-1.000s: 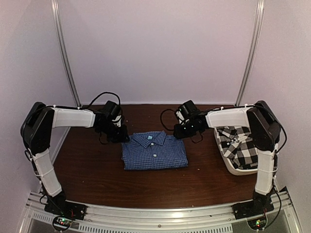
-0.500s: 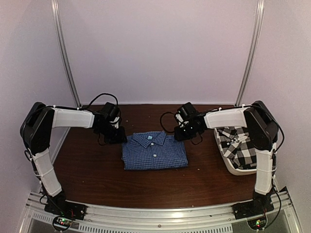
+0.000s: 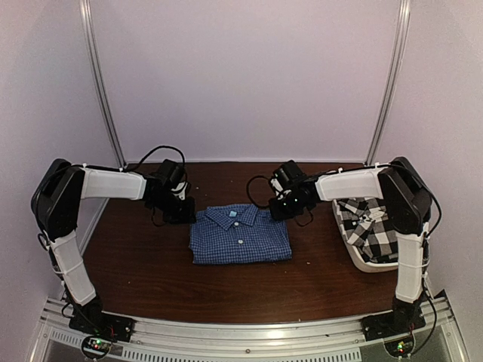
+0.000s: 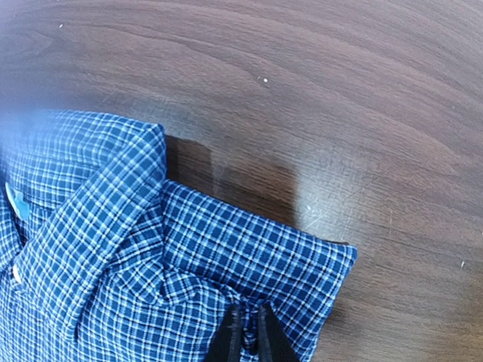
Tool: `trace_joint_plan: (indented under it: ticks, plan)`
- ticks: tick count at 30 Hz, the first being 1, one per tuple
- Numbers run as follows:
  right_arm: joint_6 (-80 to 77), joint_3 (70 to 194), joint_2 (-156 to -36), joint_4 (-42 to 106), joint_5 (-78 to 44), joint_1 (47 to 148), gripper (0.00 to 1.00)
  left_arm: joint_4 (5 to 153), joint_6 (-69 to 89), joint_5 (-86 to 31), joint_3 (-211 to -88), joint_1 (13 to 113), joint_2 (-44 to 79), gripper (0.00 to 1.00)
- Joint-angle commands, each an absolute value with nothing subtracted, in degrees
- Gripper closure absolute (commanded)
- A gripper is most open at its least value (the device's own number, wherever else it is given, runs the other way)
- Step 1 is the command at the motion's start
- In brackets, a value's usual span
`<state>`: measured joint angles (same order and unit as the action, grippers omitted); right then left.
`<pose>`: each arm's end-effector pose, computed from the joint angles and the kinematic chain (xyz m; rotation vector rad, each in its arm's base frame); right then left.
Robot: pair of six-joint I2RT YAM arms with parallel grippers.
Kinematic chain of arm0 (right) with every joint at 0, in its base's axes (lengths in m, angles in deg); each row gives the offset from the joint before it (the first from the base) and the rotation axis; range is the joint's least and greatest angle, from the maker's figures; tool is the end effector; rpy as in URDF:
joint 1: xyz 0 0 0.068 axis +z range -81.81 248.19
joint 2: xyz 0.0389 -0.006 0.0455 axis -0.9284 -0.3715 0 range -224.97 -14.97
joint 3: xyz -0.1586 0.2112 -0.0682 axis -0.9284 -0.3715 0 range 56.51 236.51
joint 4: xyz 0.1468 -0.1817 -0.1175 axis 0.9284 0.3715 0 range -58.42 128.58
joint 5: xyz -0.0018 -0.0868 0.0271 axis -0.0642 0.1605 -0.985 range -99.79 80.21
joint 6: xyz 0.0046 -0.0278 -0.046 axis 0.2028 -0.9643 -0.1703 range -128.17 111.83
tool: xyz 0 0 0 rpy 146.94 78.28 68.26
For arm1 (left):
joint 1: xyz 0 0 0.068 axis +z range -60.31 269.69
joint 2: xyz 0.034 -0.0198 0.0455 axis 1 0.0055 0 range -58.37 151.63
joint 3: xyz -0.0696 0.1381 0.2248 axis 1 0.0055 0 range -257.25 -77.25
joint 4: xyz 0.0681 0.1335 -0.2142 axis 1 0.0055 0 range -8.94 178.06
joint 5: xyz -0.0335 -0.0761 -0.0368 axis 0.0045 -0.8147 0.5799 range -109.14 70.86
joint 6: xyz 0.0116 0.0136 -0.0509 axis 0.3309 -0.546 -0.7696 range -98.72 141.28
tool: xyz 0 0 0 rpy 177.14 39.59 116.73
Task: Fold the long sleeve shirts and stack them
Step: Adjust the square-folded shirt at the center of the board.
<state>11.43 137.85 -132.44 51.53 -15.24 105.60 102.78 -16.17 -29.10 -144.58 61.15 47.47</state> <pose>0.3444 0.2676 0.1609 -0.4436 2.5849 0.4915 0.3267 -0.1847 0.1672 -0.1495 2.7337 -0.5963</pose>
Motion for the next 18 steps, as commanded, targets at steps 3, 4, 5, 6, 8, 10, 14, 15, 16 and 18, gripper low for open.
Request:
trace_joint_plan:
  ticks: [3, 4, 5, 6, 8, 10, 14, 15, 16, 18]
  plan:
    - [11.89, 137.52, -129.32, 53.09, -12.8, 106.14, 0.97, 100.08, -14.2, -32.44, -145.17, 61.24, 45.64, 1.0]
    - [12.14, 137.13, -128.53, 53.12, -12.51, 106.09, 0.98, 100.21, -13.82, -32.53, -145.62, 61.07, 45.52, 1.0]
    - [12.33, 136.78, -127.53, 53.16, -12.03, 106.18, 0.99, 100.22, -13.5, -32.51, -146.04, 60.9, 45.33, 1.0]
    - [12.58, 136.49, -126.61, 53.31, -11.37, 106.14, 0.99, 100.29, -13.14, -32.62, -146.45, 60.74, 45.14, 1.0]
    - [13.04, 135.83, -124.62, 53.74, -10.11, 106.16, 1.0, 100.48, -12.76, -32.51, -147.27, 60.62, 44.88, 1.0]
    - [13.42, 134.83, -122.71, 53.73, -8.27, 105.97, 1.0, 100.5, -12.37, -32.46, -148.11, 60.65, 44.98, 1.0]
    - [13.76, 133.19, -122.02, 53.42, -7.77, 105.03, 1.0, 100.45, -11.54, -32.38, -150.77, 60.68, 47.26, 1.0]
    - [13.8, 133.07, -122.45, 53.45, -7.72, 104.75, 1.0, 100.41, -11.47, -32.18, -151.54, 60.68, 48.3, 1.0]
    - [13.81, 132.79, -122.77, 53.34, -7.88, 104.4, 1.0, 100.36, -11.28, -32.0, -152.38, 60.68, 49.44, 1.0]
    - [13.89, 132.27, -123.68, 51.88, -8.32, 103.73, 1.0, 100.35, -11.15, -31.46, -153.98, 60.91, 51.96, 1.0]
